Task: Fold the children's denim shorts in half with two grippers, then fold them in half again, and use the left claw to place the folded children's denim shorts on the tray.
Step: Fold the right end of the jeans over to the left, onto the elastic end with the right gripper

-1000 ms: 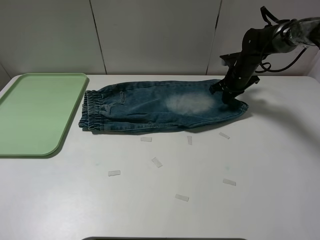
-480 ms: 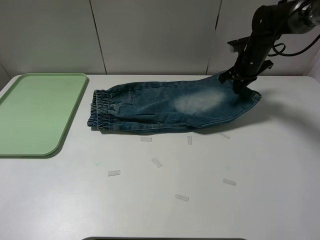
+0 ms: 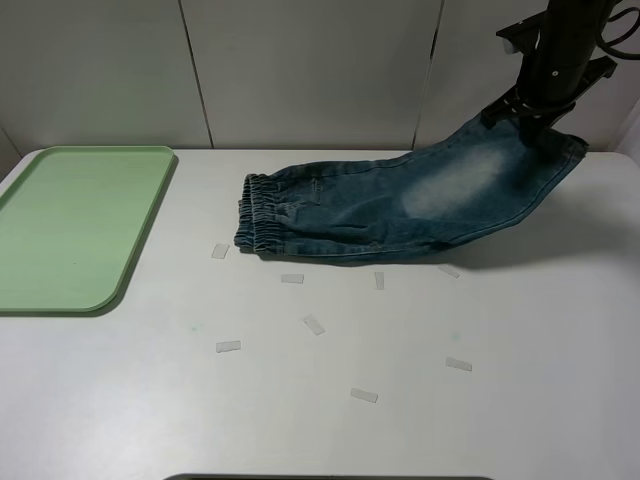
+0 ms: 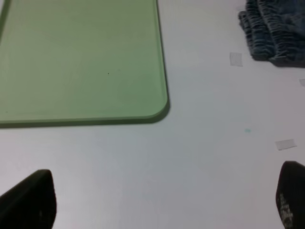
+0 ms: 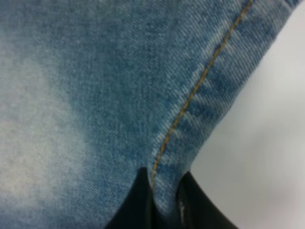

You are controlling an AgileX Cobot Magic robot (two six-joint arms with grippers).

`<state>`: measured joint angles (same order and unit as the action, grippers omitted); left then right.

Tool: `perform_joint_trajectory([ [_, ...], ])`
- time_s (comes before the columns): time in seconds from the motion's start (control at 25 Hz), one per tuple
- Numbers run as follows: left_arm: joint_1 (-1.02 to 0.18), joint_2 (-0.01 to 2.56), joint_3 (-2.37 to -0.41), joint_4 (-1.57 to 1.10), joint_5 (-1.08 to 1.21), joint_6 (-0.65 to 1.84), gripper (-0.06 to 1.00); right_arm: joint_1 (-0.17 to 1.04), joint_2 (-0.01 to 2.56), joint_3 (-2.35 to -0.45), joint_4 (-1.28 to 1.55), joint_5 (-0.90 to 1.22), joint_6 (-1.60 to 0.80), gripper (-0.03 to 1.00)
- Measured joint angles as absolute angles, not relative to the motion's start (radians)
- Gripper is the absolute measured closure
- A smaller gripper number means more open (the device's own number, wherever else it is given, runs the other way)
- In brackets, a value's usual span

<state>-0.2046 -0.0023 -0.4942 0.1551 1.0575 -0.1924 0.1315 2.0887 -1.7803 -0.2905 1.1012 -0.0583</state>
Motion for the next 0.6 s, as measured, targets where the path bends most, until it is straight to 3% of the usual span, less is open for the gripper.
perform_joint_trajectory([
  [0.6,-0.205,-0.002,-0.494,0.155,1.058,-0.192,0.04,0.131,2.055,-1.777,-0.519,1.215,0.013,0.95],
])
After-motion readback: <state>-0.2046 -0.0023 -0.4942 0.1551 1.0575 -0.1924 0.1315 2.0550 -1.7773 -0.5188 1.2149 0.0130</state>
